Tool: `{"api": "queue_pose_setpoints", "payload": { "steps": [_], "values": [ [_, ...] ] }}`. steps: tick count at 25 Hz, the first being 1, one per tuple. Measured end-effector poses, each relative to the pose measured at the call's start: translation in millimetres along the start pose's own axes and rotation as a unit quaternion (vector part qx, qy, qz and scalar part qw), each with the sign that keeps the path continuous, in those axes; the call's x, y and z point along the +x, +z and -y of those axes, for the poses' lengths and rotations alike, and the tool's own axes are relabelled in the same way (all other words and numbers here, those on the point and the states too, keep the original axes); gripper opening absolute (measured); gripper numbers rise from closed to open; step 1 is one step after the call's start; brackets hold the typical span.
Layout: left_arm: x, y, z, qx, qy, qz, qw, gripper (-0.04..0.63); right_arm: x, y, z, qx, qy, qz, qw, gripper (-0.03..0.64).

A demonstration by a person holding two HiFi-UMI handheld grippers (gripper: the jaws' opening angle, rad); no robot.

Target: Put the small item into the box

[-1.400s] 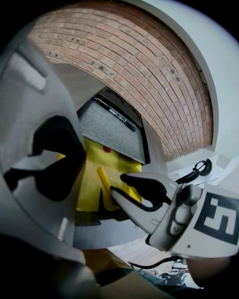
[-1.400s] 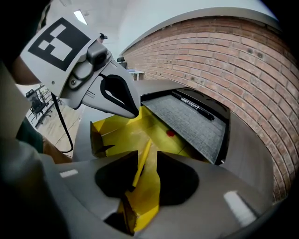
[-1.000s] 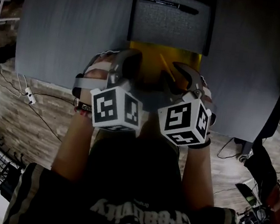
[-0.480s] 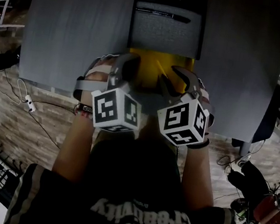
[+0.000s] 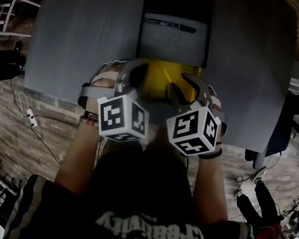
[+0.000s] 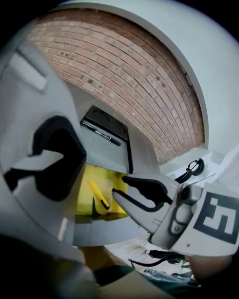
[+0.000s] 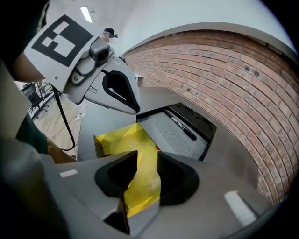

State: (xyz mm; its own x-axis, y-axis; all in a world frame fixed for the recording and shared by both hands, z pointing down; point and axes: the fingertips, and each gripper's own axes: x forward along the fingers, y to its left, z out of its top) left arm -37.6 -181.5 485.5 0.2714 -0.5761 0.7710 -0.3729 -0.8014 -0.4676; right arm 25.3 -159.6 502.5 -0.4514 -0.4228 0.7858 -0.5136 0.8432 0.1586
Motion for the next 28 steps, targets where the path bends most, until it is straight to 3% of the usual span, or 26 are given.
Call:
{"api": "queue_pose_setpoints", "payload": {
  "steps": [28],
  "values": [
    [-60, 33, -35, 0.016, 0.052, 0.023, 0.9983, 0.002, -53, 43, 16, -0.029, -0.045, 0.033, 0.998, 0.138]
  ]
}}
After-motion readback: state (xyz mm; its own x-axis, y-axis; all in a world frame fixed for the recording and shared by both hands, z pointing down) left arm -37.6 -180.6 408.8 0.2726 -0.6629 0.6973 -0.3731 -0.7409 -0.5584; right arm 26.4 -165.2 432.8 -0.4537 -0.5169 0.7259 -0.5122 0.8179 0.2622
